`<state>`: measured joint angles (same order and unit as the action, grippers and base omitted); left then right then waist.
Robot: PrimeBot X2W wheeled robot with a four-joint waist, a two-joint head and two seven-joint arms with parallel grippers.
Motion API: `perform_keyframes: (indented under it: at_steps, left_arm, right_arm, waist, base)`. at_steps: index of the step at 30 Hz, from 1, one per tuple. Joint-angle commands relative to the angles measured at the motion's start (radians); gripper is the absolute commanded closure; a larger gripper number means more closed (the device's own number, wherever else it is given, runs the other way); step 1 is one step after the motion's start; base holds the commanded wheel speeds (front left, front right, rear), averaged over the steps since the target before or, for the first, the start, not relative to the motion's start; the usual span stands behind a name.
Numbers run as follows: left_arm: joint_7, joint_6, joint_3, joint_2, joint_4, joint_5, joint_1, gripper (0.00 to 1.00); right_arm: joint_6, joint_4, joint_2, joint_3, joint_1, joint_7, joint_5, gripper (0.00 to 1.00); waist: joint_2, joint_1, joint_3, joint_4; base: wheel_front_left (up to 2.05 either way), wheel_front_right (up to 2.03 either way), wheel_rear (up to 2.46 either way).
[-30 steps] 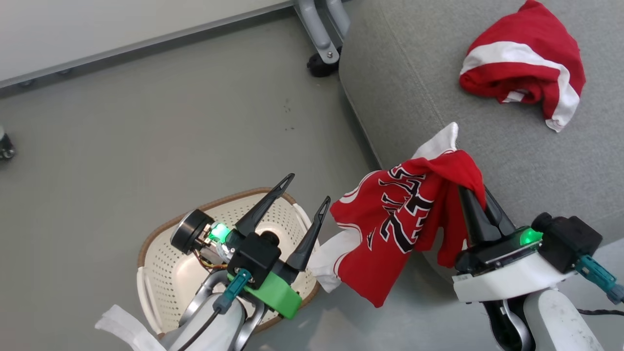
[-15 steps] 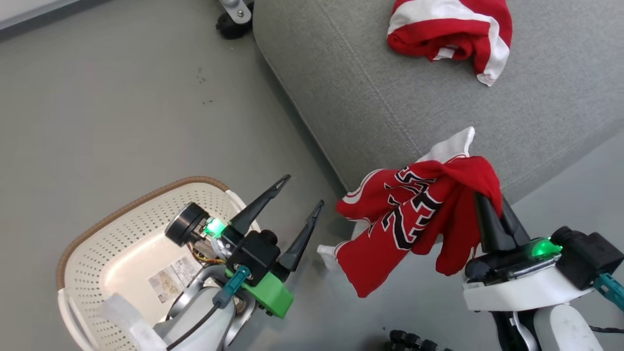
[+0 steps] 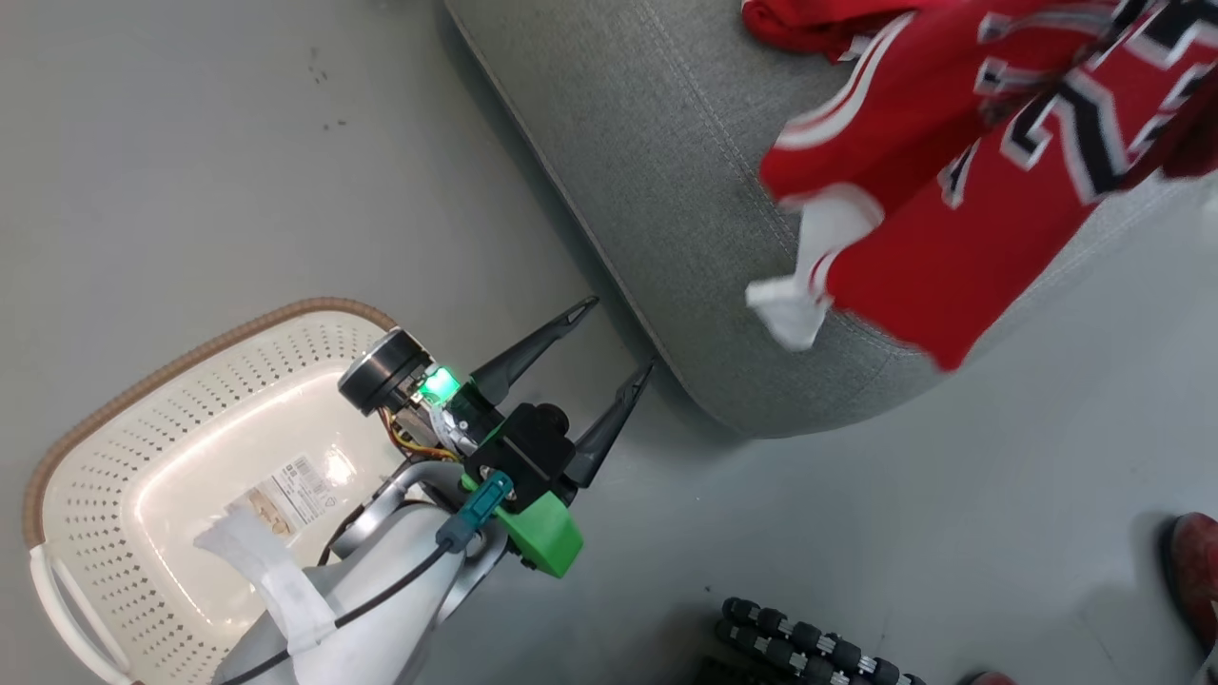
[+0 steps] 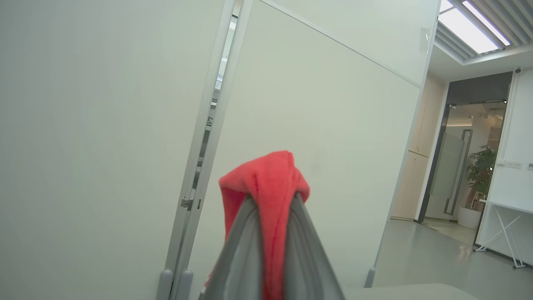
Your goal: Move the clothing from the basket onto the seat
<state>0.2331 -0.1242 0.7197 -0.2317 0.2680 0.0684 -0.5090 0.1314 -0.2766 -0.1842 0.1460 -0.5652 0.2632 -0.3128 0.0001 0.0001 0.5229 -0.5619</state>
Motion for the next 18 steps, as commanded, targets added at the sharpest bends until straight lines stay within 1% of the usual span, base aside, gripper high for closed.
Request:
perform_keyframes:
  at_steps: [1, 5, 8, 9, 10, 12, 15, 18]
  left_arm:
    - [-0.011, -0.005, 0.0, -0.017, -0.012, 0.002, -0.02, 0.0]
    - [-0.055, 0.0, -0.012, -0.053, -0.068, -0.004, -0.038, 0.0]
    - [-0.083, 0.005, -0.012, -0.068, -0.116, -0.014, -0.054, 0.0]
    - [-0.089, 0.007, -0.013, -0.072, -0.126, -0.018, -0.059, 0.0]
    - [-0.101, 0.009, -0.012, -0.078, -0.147, -0.021, -0.069, 0.0]
    - [-0.106, 0.009, -0.009, -0.082, -0.164, -0.027, -0.08, 0.0]
    - [-0.111, 0.01, -0.004, -0.085, -0.18, -0.03, -0.093, 0.0]
    - [-0.111, 0.012, -0.002, -0.088, -0.186, -0.036, -0.106, 0.0]
  right_arm:
    - [-0.002, 0.019, -0.037, 0.025, -0.075, 0.002, -0.016, 1.0]
    - [-0.002, 0.13, -0.146, 0.109, -0.3, 0.002, -0.064, 1.0]
    - [-0.002, 0.219, -0.248, 0.172, -0.431, 0.002, -0.059, 1.0]
    - [-0.002, 0.237, -0.269, 0.189, -0.462, 0.002, -0.056, 1.0]
    - [-0.002, 0.285, -0.311, 0.219, -0.515, 0.001, -0.049, 1.0]
    - [-0.002, 0.349, -0.345, 0.23, -0.537, 0.001, -0.037, 1.0]
    - [-0.002, 0.452, -0.377, 0.202, -0.529, 0.001, -0.014, 1.0]
    - [-0.002, 0.561, -0.37, 0.181, -0.503, 0.001, -0.002, 1.0]
  waist:
    - [-0.0001, -0.0001, 0.052, 0.004]
    - [-0.0001, -0.0001, 0.128, 0.016]
    - [-0.0001, -0.0001, 0.186, 0.055]
    - [-0.0001, -0.0001, 0.202, 0.067]
    - [-0.0001, -0.0001, 0.234, 0.09]
    - [-0.0001, -0.0001, 0.262, 0.111]
    - [-0.0001, -0.0001, 0.295, 0.14]
    - [-0.0001, -0.0001, 0.317, 0.161]
  base:
    - [0.0, 0.0, 0.0]
    - [0.0, 0.0, 0.0]
    - [0.0, 0.0, 0.0]
    - [0.0, 0.0, 0.0]
    - [0.0, 0.0, 0.0]
    - [0.0, 0.0, 0.0]
    - [0.0, 0.0, 0.0]
    - [0.0, 0.0, 0.0]
